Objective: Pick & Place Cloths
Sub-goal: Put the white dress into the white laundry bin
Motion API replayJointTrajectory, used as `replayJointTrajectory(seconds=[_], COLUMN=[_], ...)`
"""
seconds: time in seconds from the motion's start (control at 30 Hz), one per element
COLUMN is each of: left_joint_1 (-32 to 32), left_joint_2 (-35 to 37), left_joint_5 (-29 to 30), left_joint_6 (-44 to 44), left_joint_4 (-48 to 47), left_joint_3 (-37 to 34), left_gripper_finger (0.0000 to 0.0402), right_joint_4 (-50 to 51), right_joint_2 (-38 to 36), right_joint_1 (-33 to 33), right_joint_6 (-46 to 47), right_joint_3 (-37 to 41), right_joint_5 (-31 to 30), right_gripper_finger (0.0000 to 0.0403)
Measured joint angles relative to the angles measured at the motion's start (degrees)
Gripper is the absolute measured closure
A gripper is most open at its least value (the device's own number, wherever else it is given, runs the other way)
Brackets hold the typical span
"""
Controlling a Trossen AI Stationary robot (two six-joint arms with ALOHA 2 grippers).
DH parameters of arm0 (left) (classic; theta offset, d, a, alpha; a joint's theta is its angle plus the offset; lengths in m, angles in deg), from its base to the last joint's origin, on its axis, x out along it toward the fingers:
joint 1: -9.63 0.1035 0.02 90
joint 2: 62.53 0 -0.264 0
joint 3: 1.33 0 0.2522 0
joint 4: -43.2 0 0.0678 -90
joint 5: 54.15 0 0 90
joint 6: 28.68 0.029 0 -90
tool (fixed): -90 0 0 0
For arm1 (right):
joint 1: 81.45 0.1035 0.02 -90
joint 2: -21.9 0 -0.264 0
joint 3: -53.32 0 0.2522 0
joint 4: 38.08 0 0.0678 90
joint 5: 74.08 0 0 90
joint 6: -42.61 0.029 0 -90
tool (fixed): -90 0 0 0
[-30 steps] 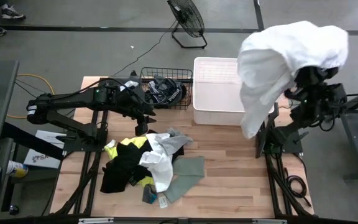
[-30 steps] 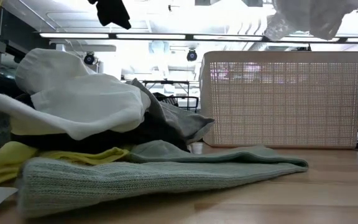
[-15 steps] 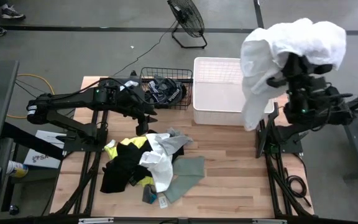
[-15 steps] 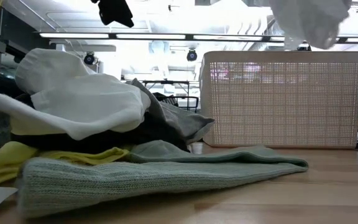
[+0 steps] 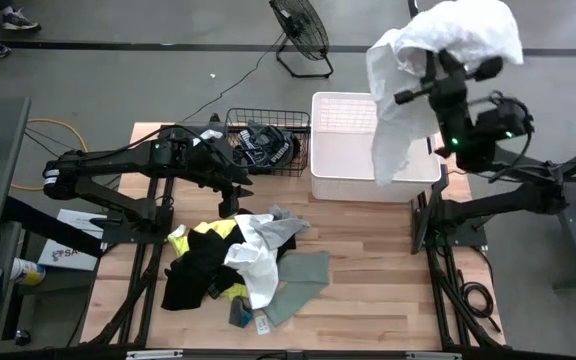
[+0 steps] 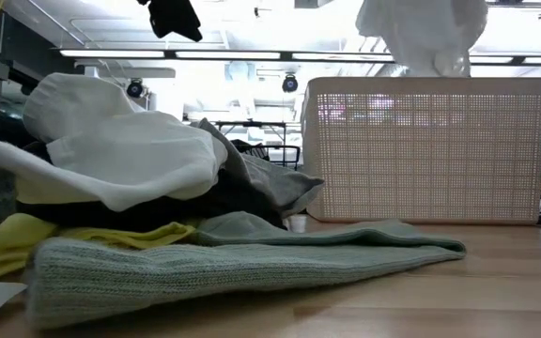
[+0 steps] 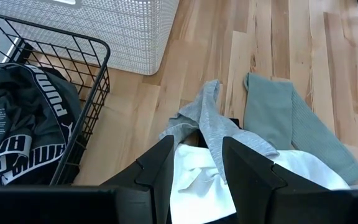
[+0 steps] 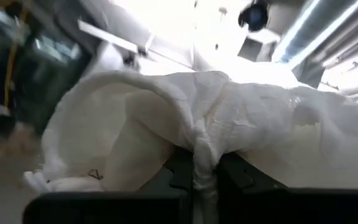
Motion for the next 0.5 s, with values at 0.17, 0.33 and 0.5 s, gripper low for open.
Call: replayJointTrajectory(seconds=[0.17, 0.33, 0.5], left_joint_1=[-0.02, -0.01, -0.02], left_joint_2=[0.0, 0.0, 0.0], left_joint_5=[0.02, 0.02, 0.02], left_joint_6=[0.01, 0.01, 0.01], left_joint_4=[0.0, -0.04, -0.48], left_joint_3=[0.0, 0.0, 0.0], left_gripper_finger=[0.027, 0.027, 0.027], right_joint_4=[8.24, 17.97, 33.85], right_joint_2=[2.96, 4.87, 4.9], right_joint_1=[-5.14, -8.73, -10.0], right_joint_6=[2.35, 7.94, 22.69], right_joint_3=[-2.18, -2.26, -2.26], right_joint_5=[-0.65, -3.2, -1.36], right_gripper_finger=[0.038, 0.038, 0.038])
